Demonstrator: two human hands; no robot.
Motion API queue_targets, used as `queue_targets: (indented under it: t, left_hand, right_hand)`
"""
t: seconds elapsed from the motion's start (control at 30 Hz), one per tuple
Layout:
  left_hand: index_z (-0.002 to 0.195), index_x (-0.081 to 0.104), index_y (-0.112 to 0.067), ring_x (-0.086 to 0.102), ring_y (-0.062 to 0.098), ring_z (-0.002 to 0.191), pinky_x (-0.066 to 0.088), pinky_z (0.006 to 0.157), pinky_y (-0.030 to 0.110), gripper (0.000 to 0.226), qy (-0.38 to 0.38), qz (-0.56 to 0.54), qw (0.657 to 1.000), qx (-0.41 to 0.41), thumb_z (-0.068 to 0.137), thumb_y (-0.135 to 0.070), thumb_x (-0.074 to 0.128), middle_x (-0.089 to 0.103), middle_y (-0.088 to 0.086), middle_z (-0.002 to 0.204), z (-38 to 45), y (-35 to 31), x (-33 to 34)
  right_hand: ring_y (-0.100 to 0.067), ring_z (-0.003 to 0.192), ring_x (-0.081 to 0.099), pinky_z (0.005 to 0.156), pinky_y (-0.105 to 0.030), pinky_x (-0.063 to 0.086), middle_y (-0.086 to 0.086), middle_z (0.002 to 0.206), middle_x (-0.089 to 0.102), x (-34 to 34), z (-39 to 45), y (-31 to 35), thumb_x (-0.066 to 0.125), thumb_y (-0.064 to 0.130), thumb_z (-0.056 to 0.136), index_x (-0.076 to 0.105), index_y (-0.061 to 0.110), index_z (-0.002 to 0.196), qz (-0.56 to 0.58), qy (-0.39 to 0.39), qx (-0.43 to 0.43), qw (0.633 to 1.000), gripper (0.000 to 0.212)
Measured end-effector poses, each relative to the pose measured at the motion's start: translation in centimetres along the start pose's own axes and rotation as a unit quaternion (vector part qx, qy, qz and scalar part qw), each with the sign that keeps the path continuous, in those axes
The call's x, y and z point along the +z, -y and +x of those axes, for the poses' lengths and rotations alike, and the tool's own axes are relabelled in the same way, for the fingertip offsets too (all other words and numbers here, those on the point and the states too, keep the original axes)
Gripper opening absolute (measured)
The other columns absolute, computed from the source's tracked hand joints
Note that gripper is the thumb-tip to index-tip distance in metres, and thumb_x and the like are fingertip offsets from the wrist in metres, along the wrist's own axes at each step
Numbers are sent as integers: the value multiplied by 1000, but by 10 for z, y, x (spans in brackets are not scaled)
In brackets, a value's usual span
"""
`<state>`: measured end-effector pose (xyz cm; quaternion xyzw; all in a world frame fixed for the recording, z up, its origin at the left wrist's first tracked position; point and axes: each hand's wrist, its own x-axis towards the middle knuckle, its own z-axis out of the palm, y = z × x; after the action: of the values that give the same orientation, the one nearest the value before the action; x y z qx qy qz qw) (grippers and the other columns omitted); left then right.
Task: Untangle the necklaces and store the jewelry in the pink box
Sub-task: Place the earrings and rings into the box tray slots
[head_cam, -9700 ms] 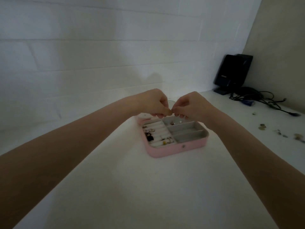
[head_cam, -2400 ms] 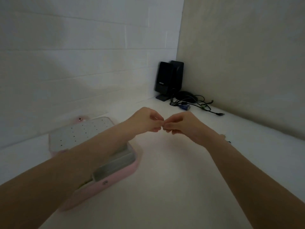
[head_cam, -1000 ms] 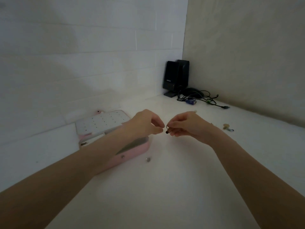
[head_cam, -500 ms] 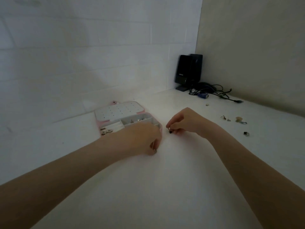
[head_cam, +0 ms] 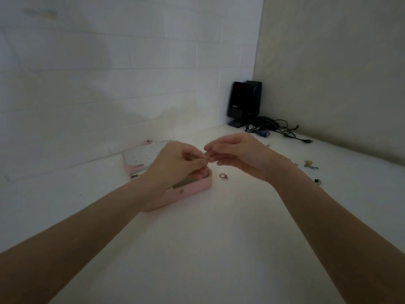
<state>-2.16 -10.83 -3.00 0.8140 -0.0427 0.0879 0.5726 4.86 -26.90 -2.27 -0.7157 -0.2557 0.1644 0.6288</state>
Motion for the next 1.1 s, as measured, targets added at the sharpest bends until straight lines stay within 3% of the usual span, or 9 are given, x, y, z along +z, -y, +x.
queue_targets:
  t: [0.13,0.23,0.4,0.53,0.77,0.9,1.1]
  left_hand:
    - [77,69,-8,67,9,59,55,60,15,5,-11,-19,999,-39,82,-7,68,70,2,62,7,9,-8]
    - [79,69,-5,66,6,56,55,61,15,3,-28,-10,999,-19,82,-7,68,69,-2,58,9,16,-21]
    - [76,64,-6,64,3,54,50,55,10,13,-48,-2,998,34,82,6,63,66,1,62,7,28,-54]
    - [77,63,-10,65,1,58,50,58,11,15,-48,0,998,36,82,4,63,68,-7,58,10,44,-80]
    - [75,64,-16,62,-5,59,49,58,10,18,-98,146,978,113,81,1,66,64,-10,65,16,63,-101]
    - [76,65,-21,61,-6,67,47,65,7,17,-102,232,955,152,79,-5,69,63,-15,69,16,69,-106]
    - [74,66,-23,64,0,69,47,65,8,19,-45,253,960,113,78,-5,71,67,-12,70,16,62,-124]
  right_hand:
    - [-11,72,67,69,-16,54,-11,83,71,10,8,10,61,3,85,69,0,92,-44,32,-11,998,11]
    - [-15,76,67,73,-17,54,-18,88,71,23,20,9,66,-3,80,70,-2,91,-91,25,-40,995,12]
    - [-14,74,68,70,-19,54,-10,81,68,45,45,2,62,-13,77,68,2,88,38,58,-26,997,19]
    - [-14,72,67,73,-22,57,-7,79,69,66,62,-6,62,-14,76,69,6,83,50,78,-22,995,22]
    - [-16,69,67,68,-22,56,-12,78,71,89,80,-3,67,-1,78,67,3,85,-16,78,-28,996,8]
    - [-13,61,64,67,-26,54,-11,71,69,100,87,-2,73,5,76,64,6,77,-136,42,-44,989,9]
    - [-18,65,65,74,-34,55,-17,75,71,100,85,8,73,2,76,68,-1,82,-188,69,-33,979,8]
